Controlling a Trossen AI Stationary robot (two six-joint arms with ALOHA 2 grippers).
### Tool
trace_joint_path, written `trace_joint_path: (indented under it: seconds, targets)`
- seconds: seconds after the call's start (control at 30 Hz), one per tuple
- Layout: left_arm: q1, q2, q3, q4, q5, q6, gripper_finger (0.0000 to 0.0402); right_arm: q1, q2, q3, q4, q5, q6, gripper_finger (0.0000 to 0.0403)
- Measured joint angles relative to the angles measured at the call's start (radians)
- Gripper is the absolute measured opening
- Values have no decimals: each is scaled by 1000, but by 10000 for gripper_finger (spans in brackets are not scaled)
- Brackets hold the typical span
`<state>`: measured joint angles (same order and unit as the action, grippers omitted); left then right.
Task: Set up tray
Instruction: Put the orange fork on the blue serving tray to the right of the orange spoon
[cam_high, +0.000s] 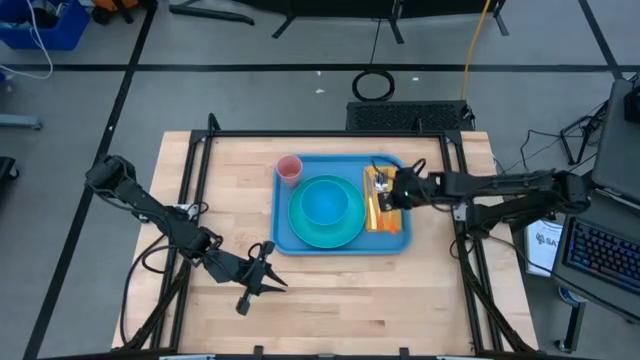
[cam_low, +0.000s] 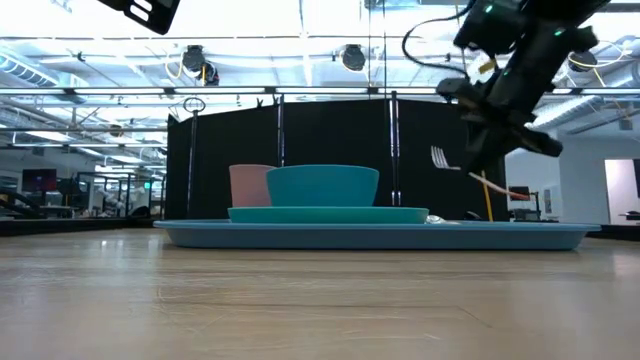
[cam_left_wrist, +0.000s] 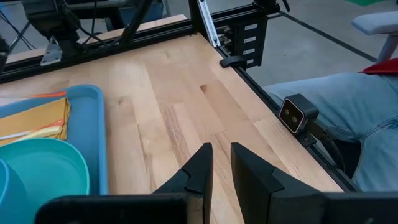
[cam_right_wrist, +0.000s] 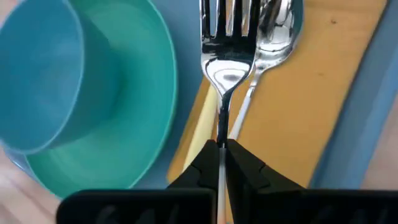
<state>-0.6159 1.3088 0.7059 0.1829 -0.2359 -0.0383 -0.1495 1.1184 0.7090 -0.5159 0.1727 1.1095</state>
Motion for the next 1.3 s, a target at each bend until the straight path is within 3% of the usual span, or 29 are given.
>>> trace_joint_path:
  seconds: [0.2, 0.37, 0.7, 1.3]
  targets:
    - [0, 0, 0, 0, 0, 0, 63, -164, 65, 0, 10, -155, -33, 2]
    - [0, 0, 0, -7, 0, 0, 63, -234, 137, 0, 18, -223, -55, 3]
    - [-1, 0, 0, -10, 1, 0, 63, -300, 236, 0, 19, -255, -66, 3]
    - [-1, 0, 0, -21, 3, -2, 63, -349, 271, -45, 60, -262, -48, 3]
